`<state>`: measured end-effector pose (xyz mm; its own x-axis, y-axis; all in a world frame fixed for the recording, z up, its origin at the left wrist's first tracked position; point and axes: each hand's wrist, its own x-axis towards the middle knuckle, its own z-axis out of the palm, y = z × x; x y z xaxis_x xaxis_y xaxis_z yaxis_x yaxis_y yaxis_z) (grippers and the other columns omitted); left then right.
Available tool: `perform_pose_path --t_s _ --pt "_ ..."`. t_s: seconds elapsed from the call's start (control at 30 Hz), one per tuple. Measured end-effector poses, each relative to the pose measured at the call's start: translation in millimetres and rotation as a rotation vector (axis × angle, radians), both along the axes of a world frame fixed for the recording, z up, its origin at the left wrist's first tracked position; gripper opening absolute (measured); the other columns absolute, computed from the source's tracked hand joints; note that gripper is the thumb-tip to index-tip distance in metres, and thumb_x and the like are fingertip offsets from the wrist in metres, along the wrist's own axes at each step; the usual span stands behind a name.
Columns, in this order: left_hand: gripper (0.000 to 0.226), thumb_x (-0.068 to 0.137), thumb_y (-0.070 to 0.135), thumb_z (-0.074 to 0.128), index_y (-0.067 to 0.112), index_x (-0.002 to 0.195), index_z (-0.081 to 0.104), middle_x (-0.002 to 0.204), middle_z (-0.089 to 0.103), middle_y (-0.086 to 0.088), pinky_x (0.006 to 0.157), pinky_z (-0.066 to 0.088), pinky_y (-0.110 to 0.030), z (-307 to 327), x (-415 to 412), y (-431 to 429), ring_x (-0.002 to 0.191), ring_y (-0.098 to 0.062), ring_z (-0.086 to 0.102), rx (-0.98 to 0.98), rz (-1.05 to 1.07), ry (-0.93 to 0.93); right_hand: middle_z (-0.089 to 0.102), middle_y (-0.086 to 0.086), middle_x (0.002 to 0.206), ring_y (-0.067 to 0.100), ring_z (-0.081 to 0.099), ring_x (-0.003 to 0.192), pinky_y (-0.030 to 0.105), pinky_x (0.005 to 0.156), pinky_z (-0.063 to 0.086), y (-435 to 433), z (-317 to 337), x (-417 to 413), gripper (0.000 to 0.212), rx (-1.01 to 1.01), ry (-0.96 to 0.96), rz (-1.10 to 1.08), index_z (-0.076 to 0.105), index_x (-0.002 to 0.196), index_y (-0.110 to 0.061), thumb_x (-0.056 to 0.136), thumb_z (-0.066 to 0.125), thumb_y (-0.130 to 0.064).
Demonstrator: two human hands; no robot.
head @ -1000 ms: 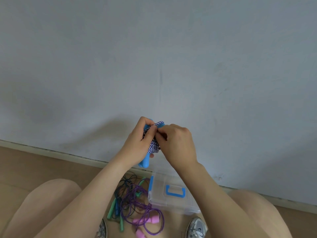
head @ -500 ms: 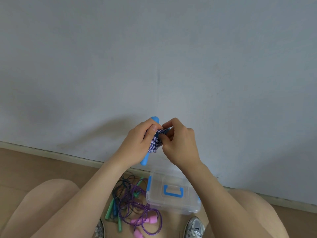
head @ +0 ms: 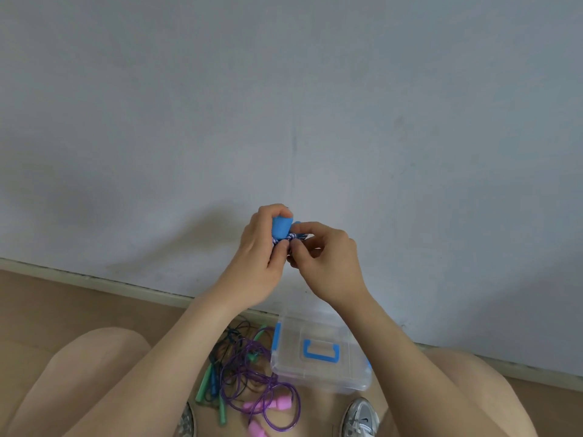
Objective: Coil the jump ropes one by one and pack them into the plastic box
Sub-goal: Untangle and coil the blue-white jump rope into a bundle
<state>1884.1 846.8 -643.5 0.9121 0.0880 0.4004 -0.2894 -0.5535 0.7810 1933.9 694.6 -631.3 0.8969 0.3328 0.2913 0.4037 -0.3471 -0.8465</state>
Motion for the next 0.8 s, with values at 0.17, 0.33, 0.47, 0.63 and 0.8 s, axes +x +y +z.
perform_pose_path --t_s 0.17,0.33,0.47,0.63,0.8 --pt "0.063 0.104 0.015 0.055 0.037 0.158 0.031 0.134 0.045 0.008 0.106 0.044 -0.035 1 2 2 0.126 -0.015 0.047 0.182 0.072 0.029 0.076 -0.004 0.071 0.016 0.075 0.07 0.044 0.077 0.061 2 -7 1 0.01 -0.013 -0.012 0.011 0.074 0.097 -0.02 0.099 0.066 -0.015" --pt "0.047 0.088 0.009 0.068 0.035 0.123 0.052 0.114 0.055 0.007 0.074 0.049 -0.015 17 -1 13 0.092 -0.005 0.06 -0.005 0.038 0.104 0.07 0.003 0.087 0.021 0.062 0.067 0.05 0.065 0.052 9 -18 -6 0.011 -0.127 -0.262 0.067 0.056 0.113 -0.014 0.11 0.05 -0.023" --pt "0.044 0.088 0.013 0.065 0.033 0.125 0.052 0.09 0.067 -0.005 0.07 0.056 -0.04 20 -5 14 0.077 -0.025 0.065 -0.111 -0.034 0.255 0.066 0.003 0.097 0.027 0.06 0.068 0.051 0.057 0.052 7 -24 -2 0.014 -0.298 -0.437 0.1 0.05 0.12 -0.018 0.107 0.05 -0.016" --pt "0.027 0.078 0.015 0.061 0.009 0.103 0.063 0.083 0.066 -0.014 0.075 0.056 -0.043 25 -6 12 0.075 -0.022 0.065 -0.322 -0.097 0.379 0.053 0.006 0.106 0.025 0.052 0.084 0.039 0.069 0.041 10 -20 -2 0.025 -0.339 -0.657 -0.032 0.064 0.115 -0.012 0.092 0.055 -0.007" --pt "0.012 0.093 0.005 0.06 0.002 0.104 0.064 0.082 0.069 -0.018 0.069 0.062 -0.047 24 -7 14 0.072 -0.037 0.072 -0.446 -0.134 0.594 0.064 0.0 0.104 0.013 0.062 0.086 0.035 0.075 0.053 14 -20 -8 0.012 -0.03 -0.308 0.003 0.06 0.11 -0.012 0.105 0.05 -0.01"
